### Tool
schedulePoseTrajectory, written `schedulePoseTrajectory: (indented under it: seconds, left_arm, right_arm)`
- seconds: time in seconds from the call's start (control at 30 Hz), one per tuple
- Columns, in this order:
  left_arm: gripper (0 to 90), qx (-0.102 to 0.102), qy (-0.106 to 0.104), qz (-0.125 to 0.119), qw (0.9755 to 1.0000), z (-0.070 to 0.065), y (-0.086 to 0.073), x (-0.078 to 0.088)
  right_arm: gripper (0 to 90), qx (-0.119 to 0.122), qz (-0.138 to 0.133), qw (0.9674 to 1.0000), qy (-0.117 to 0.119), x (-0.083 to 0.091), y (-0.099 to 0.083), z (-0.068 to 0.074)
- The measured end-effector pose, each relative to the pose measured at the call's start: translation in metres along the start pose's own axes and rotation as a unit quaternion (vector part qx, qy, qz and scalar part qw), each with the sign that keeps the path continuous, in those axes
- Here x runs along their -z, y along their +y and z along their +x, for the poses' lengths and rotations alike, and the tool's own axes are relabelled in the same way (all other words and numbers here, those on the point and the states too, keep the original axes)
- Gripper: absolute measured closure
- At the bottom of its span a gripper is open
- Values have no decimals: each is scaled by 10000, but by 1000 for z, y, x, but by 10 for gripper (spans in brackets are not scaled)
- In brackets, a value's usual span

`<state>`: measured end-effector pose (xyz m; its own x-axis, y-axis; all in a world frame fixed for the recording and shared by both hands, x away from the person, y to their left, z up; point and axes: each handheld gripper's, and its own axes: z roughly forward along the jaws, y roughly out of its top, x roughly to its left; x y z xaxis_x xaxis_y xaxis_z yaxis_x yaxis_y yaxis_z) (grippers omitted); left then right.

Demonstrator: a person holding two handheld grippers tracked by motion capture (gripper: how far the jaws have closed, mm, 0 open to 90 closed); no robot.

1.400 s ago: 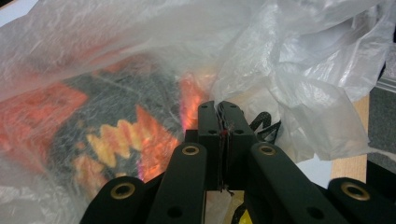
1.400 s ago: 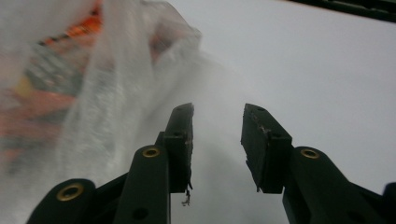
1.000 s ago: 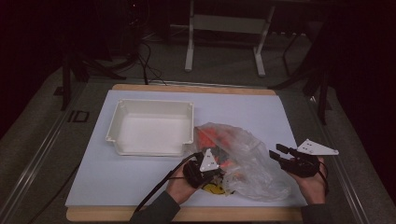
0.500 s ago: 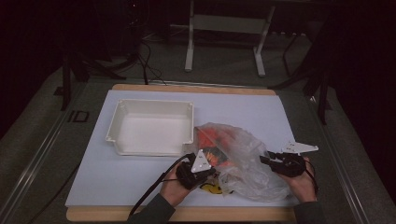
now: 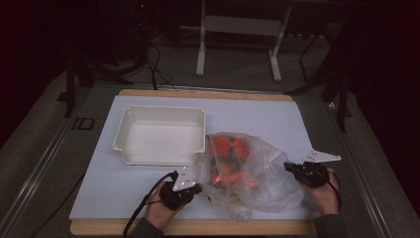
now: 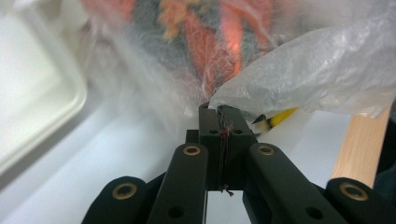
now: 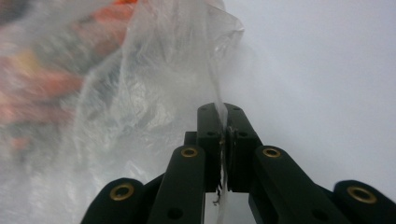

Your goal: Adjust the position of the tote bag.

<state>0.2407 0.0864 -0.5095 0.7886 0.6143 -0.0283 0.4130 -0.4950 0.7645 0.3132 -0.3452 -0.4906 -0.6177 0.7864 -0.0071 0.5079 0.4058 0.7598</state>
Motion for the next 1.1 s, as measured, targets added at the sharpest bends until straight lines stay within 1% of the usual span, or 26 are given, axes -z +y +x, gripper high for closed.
schedulePoseTrajectory:
  seconds: [0.13, 0.17, 0.2, 0.23, 0.3, 0.37, 0.43, 0.47, 0.53, 0.57, 0.63, 0.7, 0.77, 0.93, 1.07, 1.1]
  left_arm:
    - [889, 164, 54, 110, 9998, 6, -10, 2]
    - [888, 138, 39, 82, 9999, 6, -10, 3]
    - [864, 70, 35, 57, 10000, 6, -9, 4]
    - [811, 24, 25, 12, 10000, 5, -8, 5]
    - [718, -28, -64, -78, 9999, 4, -6, 9]
    - [654, -82, -107, -156, 9998, 2, -4, 12]
    - [599, -125, -181, -165, 9996, 2, -3, 16]
    - [581, -154, -158, -158, 9996, 3, -3, 17]
    - [539, -158, -183, -128, 9996, 5, -3, 20]
    - [520, -164, -147, -113, 9997, 5, -4, 21]
    - [491, -170, -153, -91, 9997, 7, -5, 23]
    - [468, -173, -162, -119, 9996, 8, -5, 26]
    - [444, -161, -207, -205, 9994, 8, -4, 29]
    - [403, -274, -345, -322, 9985, 9, 6, 37]
    - [378, -342, -397, -446, 9976, 9, 19, 40]
    - [371, -330, -425, -488, 9974, 9, 23, 40]
  right_arm:
    - [877, -88, 18, 9999, -112, 0, -1, -2]
    - [878, -98, 16, 9999, -128, 0, -1, -2]
    - [877, -106, 10, 9999, -124, 0, -1, -2]
    - [877, -102, 2, 9999, -109, 0, -1, -2]
    - [875, -48, -31, 10000, -54, 0, -1, 0]
    - [872, -10, -31, 10000, -39, 0, 0, 1]
    - [867, -18, -43, 10000, -23, 0, 0, 1]
    - [865, 0, -46, 10000, -23, 0, 1, 1]
    - [864, 9, -68, 10000, -17, 0, 1, 2]
    - [863, 12, -68, 10000, -23, 0, 1, 2]
    - [863, 12, -75, 10000, -27, 0, 1, 2]
    - [860, 14, -75, 10000, -26, 0, 1, 1]
    - [858, 18, -65, 10000, -21, 0, 1, 2]
    - [857, 39, -66, 10000, 3, -1, 1, 4]
    - [856, 63, -75, 10000, 14, -2, 1, 4]
    - [856, 66, -78, 9999, 20, -2, 1, 4]
